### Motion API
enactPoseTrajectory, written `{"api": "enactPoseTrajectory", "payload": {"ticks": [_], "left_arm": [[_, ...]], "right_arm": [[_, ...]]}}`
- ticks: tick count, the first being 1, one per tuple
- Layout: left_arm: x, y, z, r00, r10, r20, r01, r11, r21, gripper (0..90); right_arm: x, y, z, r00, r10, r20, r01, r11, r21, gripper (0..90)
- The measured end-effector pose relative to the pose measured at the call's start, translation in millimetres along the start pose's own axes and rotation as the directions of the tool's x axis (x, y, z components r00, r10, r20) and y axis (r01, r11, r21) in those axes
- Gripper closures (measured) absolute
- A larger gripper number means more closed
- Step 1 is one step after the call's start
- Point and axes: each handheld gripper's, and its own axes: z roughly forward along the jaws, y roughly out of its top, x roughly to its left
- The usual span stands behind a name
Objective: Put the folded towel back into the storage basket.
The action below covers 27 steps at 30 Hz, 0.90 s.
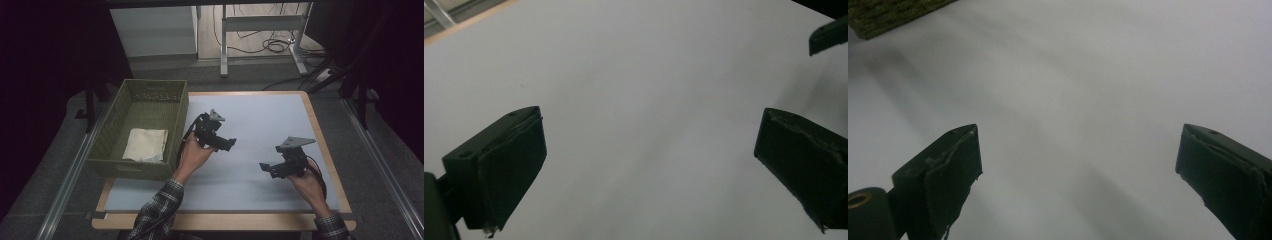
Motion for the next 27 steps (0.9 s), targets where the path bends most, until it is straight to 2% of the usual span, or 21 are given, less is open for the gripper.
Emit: {"api": "enactPoseTrajectory", "payload": {"ticks": [4, 5, 8, 12, 13, 14, 15, 18, 19, 20, 22, 27], "left_arm": [[-9.8, -19.7, 2.8, 0.9999, 0.0, 0.013, 0.0, 1.0, 0.008, 0.5], [-9.8, -19.7, 2.8, 0.9999, 0.0, 0.013, 0.0, 1.0, 0.008, 0.6], [-17.4, -40.4, 6.8, 0.9999, 0.013, -0.007, -0.013, 0.9994, 0.032, 0.6], [-19.5, -55.5, 10.5, 1.0, -0.001, 0.001, 0.001, 0.9988, 0.048, 0.6], [-20.8, -64.8, 13.1, 1.0, 0.001, -0.007, -0.001, 0.998, 0.064, 0.6], [-20.8, -64.8, 13.1, 1.0, 0.001, -0.007, -0.001, 0.998, 0.064, 0.6], [-21.7, -73.7, 16.1, 0.9998, 0.003, -0.017, -0.001, 0.9969, 0.079, 0.6], [-21.5, -82.1, 19.7, 0.9997, 0.002, -0.024, 0.001, 0.9955, 0.094, 0.6], [-21.0, -90.3, 25.5, 0.9997, -0.005, -0.025, 0.007, 0.994, 0.109, 0.5], [-20.7, -91.8, 24.5, 0.9996, -0.012, -0.027, 0.015, 0.9958, 0.09, 0.0], [-20.6, -91.9, 24.1, 0.9993, -0.016, -0.035, 0.02, 0.9957, 0.09, 1.1], [-21.6, -92.4, 25.1, 0.9992, -0.01, -0.039, 0.013, 0.9956, 0.093, 0.6]], "right_arm": [[-2.8, -12.2, -4.1, 0.9999, 0.006, 0.012, -0.006, 0.9999, 0.008, 4.5], [-3.5, -15.2, -4.8, 0.9999, 0.007, 0.014, -0.007, 0.9999, 0.012, 4.5], [-5.3, -23.9, -4.9, 0.9997, 0.006, 0.025, -0.006, 0.9997, 0.024, 4.5], [-6.5, -31.3, -4.6, 0.9994, 0.003, 0.033, -0.004, 0.9994, 0.034, 4.5], [-6.7, -35.4, -4.2, 0.9992, 0.001, 0.04, -0.003, 0.9993, 0.039, 4.5], [-6.7, -35.4, -4.2, 0.9992, 0.001, 0.04, -0.003, 0.9993, 0.039, 4.5], [-6.9, -39.7, -2.8, 0.9989, -0.006, 0.046, 0.004, 0.9991, 0.043, 4.5], [-6.7, -44.3, 0.2, 0.9984, -0.015, 0.055, 0.012, 0.9982, 0.058, 4.5], [-6.5, -48.2, 4.8, 0.9976, -0.026, 0.064, 0.021, 0.996, 0.087, 4.5], [-5.8, -47.9, 6.1, 0.997, -0.032, 0.07, 0.025, 0.9947, 0.1, 4.5], [-3.7, -47.6, 7.2, 0.9954, -0.046, 0.084, 0.036, 0.9933, 0.11, 4.3], [-4.7, -47.8, 7.6, 0.996, -0.036, 0.082, 0.027, 0.9933, 0.113, 3.9]]}}
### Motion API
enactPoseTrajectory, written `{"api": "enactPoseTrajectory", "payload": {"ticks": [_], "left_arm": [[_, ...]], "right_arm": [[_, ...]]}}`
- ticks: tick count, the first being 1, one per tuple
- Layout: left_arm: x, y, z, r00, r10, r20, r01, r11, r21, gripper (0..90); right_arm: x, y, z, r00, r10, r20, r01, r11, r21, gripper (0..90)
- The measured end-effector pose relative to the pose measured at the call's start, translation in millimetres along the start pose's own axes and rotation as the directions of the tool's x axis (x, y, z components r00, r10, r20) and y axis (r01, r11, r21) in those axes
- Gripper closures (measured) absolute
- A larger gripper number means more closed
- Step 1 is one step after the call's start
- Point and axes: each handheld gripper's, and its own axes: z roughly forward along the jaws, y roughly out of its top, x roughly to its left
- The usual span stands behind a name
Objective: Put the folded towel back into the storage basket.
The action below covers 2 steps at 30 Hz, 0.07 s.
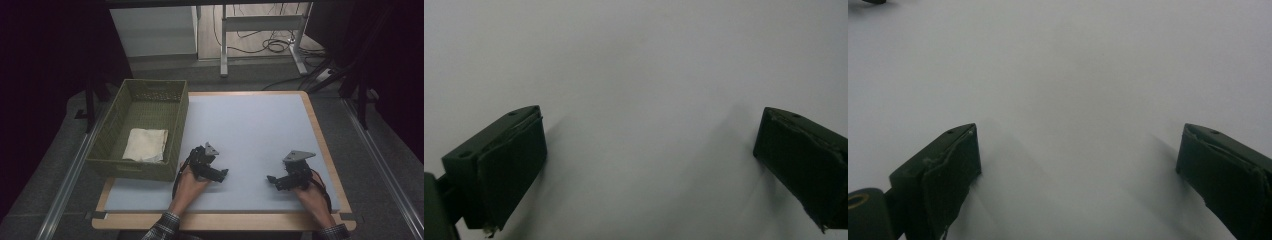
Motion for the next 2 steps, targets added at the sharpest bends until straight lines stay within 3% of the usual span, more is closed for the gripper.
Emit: {"api": "enactPoseTrajectory", "payload": {"ticks": [2], "left_arm": [[0.0, -0.1, 0.3, 1.0, -0.001, -0.006, 0.001, 1.0, 0.001, 0.0]], "right_arm": [[0.1, -0.3, 0.0, 1.0, -0.001, 0.0, 0.001, 1.0, -0.001, 3.9]]}}
